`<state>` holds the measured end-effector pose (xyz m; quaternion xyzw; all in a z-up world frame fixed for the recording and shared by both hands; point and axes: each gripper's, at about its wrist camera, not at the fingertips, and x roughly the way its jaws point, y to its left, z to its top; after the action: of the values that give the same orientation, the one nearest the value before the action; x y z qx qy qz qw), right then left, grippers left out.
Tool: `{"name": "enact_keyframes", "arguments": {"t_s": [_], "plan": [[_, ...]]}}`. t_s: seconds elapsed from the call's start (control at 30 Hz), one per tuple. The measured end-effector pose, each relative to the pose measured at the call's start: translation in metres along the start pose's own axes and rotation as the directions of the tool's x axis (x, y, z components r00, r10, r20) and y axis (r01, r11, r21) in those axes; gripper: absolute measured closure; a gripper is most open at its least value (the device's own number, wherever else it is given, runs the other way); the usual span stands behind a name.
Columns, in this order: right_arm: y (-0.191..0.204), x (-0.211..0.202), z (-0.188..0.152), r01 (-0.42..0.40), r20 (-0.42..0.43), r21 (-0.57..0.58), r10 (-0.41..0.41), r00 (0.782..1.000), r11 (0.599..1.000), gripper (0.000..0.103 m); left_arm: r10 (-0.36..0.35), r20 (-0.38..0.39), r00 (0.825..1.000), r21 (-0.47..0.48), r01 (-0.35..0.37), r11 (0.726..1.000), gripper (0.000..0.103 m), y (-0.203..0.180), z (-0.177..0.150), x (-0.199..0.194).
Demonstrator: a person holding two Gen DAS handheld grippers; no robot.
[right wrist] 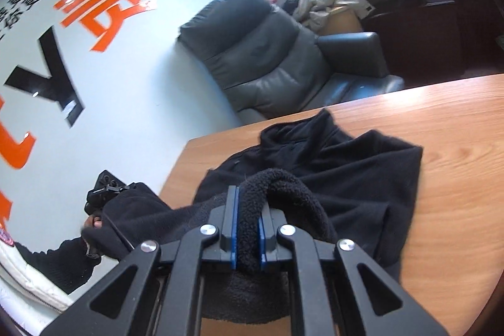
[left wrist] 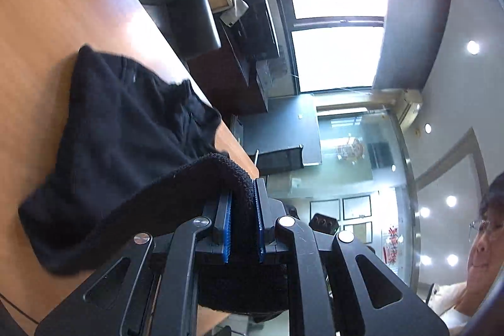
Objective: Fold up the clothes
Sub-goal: 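Lift the hem end with both tools and fold it over the strip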
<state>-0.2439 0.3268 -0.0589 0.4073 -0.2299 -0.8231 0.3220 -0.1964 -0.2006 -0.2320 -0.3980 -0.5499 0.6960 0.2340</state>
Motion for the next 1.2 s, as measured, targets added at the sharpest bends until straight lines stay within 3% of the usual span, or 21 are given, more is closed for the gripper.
{"name": "enact_keyframes", "arguments": {"t_s": [0.27, 0.37, 0.47, 0.57, 0.63, 0.67, 0.7, 0.73, 0.77, 0.8, 0.9, 1.0, 1.1, 1.2], "plan": [[-0.070, 0.059, 0.021, 0.118, 0.009, 0.094, -0.119, 0.993, 0.989, 0.093, 0.098, 0.000, 0.995, -0.077, -0.098, 0.992, 0.092, 0.070, 0.080, 0.058], [-0.093, 0.077, 0.020, 0.152, -0.011, 0.147, -0.152, 0.988, 0.977, 0.093, 0.122, -0.002, 0.993, -0.098, -0.122, 0.988, 0.091, 0.090, 0.090, 0.072], [-0.102, 0.092, 0.019, 0.230, -0.062, 0.114, -0.224, 0.973, 0.966, 0.090, 0.182, -0.025, 0.983, -0.094, -0.184, 0.978, 0.090, 0.102, 0.084, 0.075], [-0.100, 0.104, 0.017, 0.333, -0.127, 0.030, -0.327, 0.937, 0.943, 0.082, 0.268, -0.028, 0.963, -0.046, -0.269, 0.962, 0.075, 0.099, 0.083, 0.082], [-0.092, 0.107, 0.016, 0.388, -0.158, -0.028, -0.387, 0.908, 0.921, 0.072, 0.317, -0.002, 0.949, -0.004, -0.317, 0.948, 0.042, 0.086, 0.079, 0.079], [-0.085, 0.107, 0.016, 0.398, -0.160, -0.063, -0.403, 0.901, 0.915, 0.062, 0.350, 0.024, 0.936, 0.017, -0.351, 0.936, 0.033, 0.076, 0.076, 0.076], [-0.078, 0.106, 0.016, 0.408, -0.157, -0.097, -0.418, 0.895, 0.908, 0.054, 0.383, 0.051, 0.922, 0.039, -0.385, 0.922, 0.013, 0.067, 0.074, 0.073], [-0.071, 0.101, 0.017, 0.418, -0.135, -0.126, -0.432, 0.892, 0.900, 0.035, 0.416, 0.092, 0.905, 0.070, -0.423, 0.904, 0.006, 0.055, 0.070, 0.068], [-0.063, 0.096, 0.018, 0.428, -0.112, -0.154, -0.446, 0.888, 0.891, 0.017, 0.430, 0.127, 0.894, 0.113, -0.444, 0.889, 0.006, 0.044, 0.066, 0.063], [-0.055, 0.091, 0.019, 0.438, -0.088, -0.182, -0.458, 0.885, 0.880, 0.013, 0.442, 0.162, 0.882, 0.154, -0.465, 0.872, 0.006, 0.032, 0.062, 0.058], [-0.033, 0.076, 0.022, 0.469, -0.016, -0.262, -0.490, 0.872, 0.843, 0.012, 0.464, 0.210, 0.861, 0.235, -0.505, 0.830, 0.005, 0.004, 0.048, 0.048], [-0.011, 0.065, 0.021, 0.454, 0.019, -0.367, -0.481, 0.876, 0.812, 0.012, 0.469, 0.201, 0.860, 0.333, -0.510, 0.793, 0.005, -0.014, 0.037, 0.053], [0.005, 0.068, 0.012, 0.394, 0.005, -0.483, -0.447, 0.894, 0.782, 0.012, 0.483, 0.157, 0.861, 0.446, -0.499, 0.744, 0.005, -0.025, 0.025, 0.075], [0.019, 0.085, -0.002, 0.292, -0.067, -0.600, -0.411, 0.909, 0.744, 0.012, 0.476, 0.058, 0.878, 0.547, -0.426, 0.720, 0.006, -0.029, 0.012, 0.105]]}}
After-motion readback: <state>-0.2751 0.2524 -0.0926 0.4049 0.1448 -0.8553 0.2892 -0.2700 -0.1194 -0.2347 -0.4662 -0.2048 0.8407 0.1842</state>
